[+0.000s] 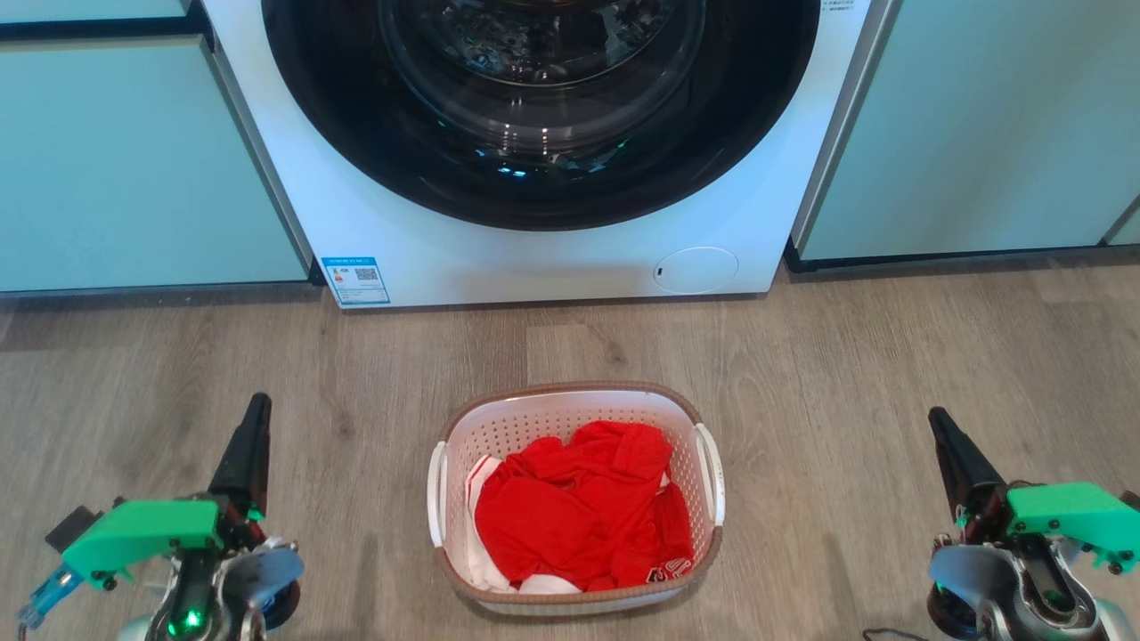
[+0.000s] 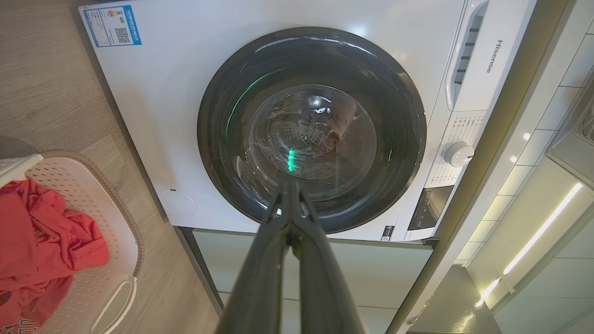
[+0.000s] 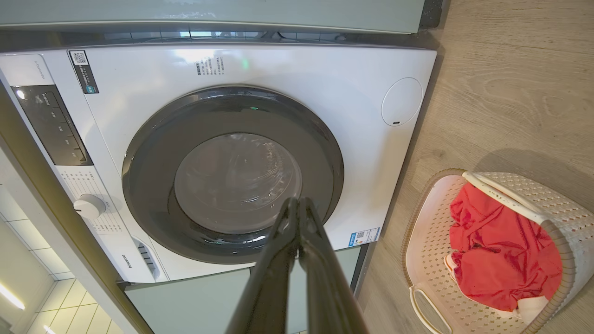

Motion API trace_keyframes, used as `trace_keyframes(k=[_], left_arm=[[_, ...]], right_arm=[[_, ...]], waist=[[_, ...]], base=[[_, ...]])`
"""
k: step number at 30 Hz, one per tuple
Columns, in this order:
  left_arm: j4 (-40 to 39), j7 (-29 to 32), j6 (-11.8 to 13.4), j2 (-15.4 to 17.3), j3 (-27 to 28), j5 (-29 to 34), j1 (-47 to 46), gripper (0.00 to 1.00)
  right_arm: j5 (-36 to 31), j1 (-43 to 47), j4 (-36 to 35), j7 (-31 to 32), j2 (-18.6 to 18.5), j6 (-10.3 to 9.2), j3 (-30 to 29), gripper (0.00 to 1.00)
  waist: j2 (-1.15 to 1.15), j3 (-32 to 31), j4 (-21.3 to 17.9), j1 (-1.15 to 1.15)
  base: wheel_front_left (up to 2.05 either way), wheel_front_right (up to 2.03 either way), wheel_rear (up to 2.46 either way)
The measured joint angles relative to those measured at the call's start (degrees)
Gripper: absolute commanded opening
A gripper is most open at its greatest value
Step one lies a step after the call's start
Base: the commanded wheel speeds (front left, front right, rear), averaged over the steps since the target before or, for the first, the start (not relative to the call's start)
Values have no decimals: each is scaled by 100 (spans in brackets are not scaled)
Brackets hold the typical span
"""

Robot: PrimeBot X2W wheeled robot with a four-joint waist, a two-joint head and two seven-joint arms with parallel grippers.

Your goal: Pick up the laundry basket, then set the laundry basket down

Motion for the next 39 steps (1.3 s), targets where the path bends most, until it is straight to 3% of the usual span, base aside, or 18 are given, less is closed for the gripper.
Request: trace_keyframes(k=[39], left_arm=[[0,0,0,0,0,0,-1,0]], right_arm=[[0,0,0,0,0,-1,0,0]], waist=[[0,0,0,0]], base=[[0,0,0]])
